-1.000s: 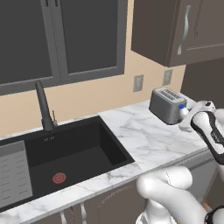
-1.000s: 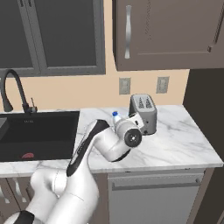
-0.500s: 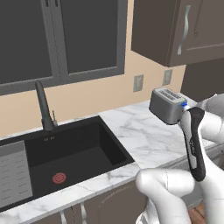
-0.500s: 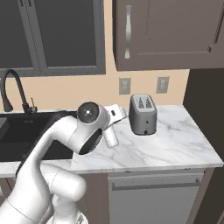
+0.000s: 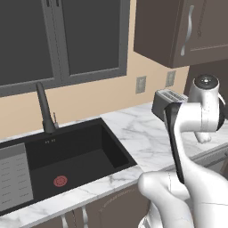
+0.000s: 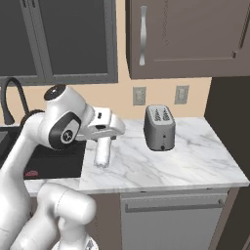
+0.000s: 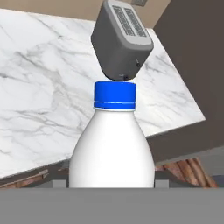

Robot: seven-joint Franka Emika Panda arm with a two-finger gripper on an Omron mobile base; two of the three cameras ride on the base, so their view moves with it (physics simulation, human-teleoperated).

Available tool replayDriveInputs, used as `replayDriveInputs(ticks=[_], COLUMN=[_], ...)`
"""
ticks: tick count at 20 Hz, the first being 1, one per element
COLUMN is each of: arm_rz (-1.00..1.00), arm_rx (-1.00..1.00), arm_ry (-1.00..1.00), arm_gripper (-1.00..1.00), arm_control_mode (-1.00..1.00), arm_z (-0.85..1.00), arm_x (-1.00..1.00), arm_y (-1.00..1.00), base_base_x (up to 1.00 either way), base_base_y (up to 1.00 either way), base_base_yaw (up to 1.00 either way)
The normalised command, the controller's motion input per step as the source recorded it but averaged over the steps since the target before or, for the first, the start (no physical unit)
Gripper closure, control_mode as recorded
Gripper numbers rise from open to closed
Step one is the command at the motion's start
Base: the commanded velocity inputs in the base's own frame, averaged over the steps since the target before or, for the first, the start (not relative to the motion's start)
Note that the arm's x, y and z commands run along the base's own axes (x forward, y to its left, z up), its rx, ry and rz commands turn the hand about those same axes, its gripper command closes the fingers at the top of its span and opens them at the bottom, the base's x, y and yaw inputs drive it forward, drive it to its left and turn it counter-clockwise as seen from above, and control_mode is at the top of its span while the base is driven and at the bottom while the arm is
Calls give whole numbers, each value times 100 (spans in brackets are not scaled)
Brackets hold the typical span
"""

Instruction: Take the bottled waters from the counter and place them in the freezer to freeze. Close the freezer door after placing the bottles.

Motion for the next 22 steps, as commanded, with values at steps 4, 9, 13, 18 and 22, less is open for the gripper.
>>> replayDriveInputs(ticks=[4, 9, 13, 18, 22], arm_rz=[-27, -10, 0, 10, 21], arm_rx=[1, 4, 9, 13, 7], arm_ry=[-7, -25, -34, -25, -16], arm_gripper=[100, 100, 100, 100, 100], arm_control_mode=[-100, -100, -100, -100, -100], arm_z=[0, -6, -9, 0, 0], arm_x=[0, 0, 0, 0, -1], arm_y=[58, 60, 48, 20, 9], base_base_x=[0, 0, 0, 0, 0], base_base_y=[0, 0, 0, 0, 0], base_base_yaw=[0, 0, 0, 0, 0])
